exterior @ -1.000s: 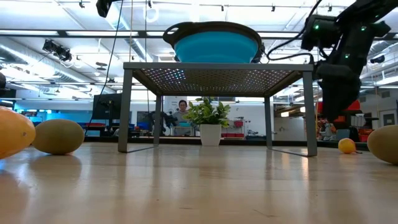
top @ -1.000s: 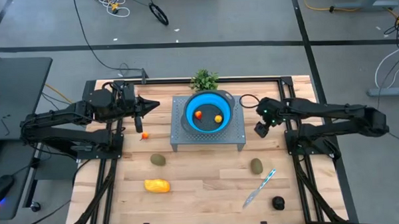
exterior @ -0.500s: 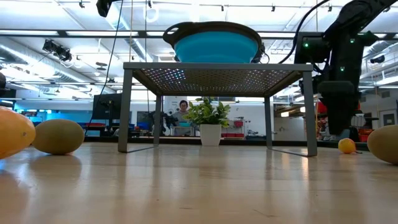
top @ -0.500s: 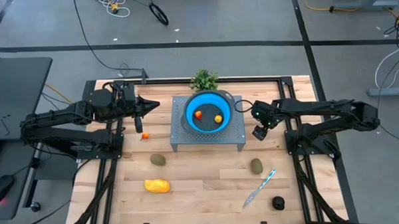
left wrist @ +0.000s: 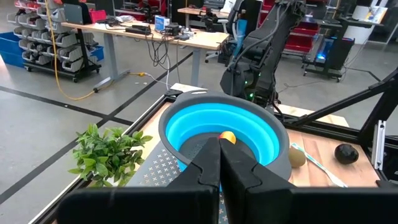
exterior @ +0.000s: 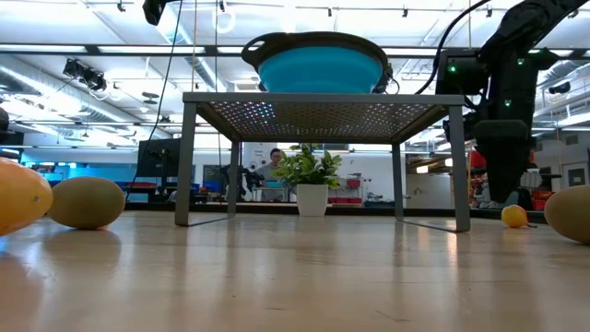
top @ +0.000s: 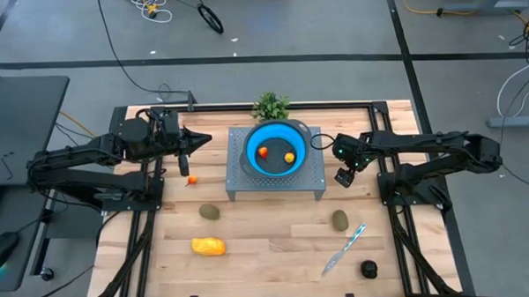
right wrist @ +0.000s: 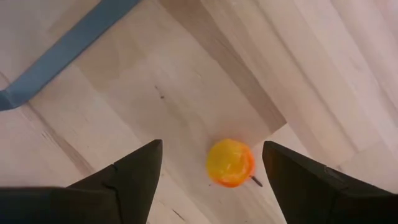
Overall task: Pick & Place Fruit
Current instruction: Put the right orange pear into the strainer bowl on the shelf
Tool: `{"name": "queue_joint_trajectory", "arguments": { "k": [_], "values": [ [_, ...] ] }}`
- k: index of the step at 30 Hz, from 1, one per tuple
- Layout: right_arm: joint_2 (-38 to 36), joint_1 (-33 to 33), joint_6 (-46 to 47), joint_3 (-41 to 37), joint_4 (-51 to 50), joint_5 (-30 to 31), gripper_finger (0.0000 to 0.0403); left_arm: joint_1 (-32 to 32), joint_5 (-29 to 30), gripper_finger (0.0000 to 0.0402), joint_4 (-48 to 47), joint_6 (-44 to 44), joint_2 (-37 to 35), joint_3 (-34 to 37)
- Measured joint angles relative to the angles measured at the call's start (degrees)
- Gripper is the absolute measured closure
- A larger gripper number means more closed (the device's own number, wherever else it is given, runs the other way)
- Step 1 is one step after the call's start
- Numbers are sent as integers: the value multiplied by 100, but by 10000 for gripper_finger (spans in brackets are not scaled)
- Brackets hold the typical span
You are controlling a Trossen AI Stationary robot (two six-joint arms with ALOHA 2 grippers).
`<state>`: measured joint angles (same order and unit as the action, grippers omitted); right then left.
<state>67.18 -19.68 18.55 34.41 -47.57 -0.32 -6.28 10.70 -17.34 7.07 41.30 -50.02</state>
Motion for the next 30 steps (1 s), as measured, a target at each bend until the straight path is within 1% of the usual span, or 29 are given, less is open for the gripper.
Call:
{"name": "queue_joint_trajectory", "arguments": {
  "k": [7,12,17,23,27,30],
  "values": [
    [0,-1,66,0,-30,-31,116,-1,-1,399,0,0,0,0],
    [0,0,155,0,-100,177,116,-2,-81,399,0,2,0,0],
    [11,0,158,0,-103,217,116,0,-131,399,2,16,0,0],
    [340,0,201,0,-103,229,116,-1,-131,399,2,20,0,0],
    [604,-2,362,0,-116,626,116,-2,-131,399,2,22,0,0],
    [643,-2,405,0,-146,630,116,0,-151,399,3,21,0,0]
  ]
}}
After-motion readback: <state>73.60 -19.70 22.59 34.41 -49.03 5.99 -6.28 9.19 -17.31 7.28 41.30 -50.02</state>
